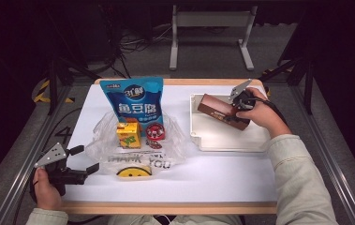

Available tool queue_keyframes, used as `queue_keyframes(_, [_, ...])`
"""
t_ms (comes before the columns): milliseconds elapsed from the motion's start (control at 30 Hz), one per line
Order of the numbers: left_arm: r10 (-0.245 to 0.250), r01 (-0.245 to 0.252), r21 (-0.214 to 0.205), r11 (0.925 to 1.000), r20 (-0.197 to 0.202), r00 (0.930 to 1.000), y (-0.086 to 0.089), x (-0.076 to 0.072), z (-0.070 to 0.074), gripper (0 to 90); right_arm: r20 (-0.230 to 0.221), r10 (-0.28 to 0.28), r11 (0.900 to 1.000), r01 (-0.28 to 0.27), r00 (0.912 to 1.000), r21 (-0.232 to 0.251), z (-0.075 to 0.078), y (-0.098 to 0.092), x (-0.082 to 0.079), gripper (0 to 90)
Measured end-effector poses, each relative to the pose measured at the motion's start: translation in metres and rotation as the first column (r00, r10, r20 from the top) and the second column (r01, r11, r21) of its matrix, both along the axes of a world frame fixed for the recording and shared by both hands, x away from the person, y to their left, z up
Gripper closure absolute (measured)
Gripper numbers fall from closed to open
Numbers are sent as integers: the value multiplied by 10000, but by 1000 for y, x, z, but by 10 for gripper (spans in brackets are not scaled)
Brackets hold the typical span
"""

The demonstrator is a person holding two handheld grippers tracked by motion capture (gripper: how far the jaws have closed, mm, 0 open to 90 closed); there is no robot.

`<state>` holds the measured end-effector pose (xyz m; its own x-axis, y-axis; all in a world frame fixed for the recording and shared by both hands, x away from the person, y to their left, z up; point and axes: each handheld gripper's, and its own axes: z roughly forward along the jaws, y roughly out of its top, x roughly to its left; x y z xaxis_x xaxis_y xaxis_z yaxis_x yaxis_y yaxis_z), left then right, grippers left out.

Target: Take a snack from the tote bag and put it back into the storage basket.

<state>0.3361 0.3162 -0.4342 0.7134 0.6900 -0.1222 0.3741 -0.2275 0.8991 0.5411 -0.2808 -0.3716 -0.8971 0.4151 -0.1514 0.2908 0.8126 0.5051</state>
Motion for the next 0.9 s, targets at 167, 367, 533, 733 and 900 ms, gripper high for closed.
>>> queue_keyframes(167, [-18,18,7,10000,-3,10000,0,0,0,12,-92,22,9999,-23,10000,-104,-3,3,0,420])
queue_keyframes(367, [9,-9,-24,10000,-8,10000,0,0,0,13,-152,-7,9997,3,9999,-249,-7,5,2,418])
queue_keyframes(533, [-3,3,-13,10000,-6,10000,-1,0,0,12,-100,-53,9995,49,9999,-326,-7,5,3,417])
queue_keyframes(733, [-15,15,-5,10000,-20,10000,-1,0,0,13,-112,-187,9985,180,9998,-522,-10,3,4,415])
queue_keyframes(900, [-6,6,-8,10000,4,10000,-1,1,0,12,-136,-320,9983,313,9994,-498,-12,1,5,415])
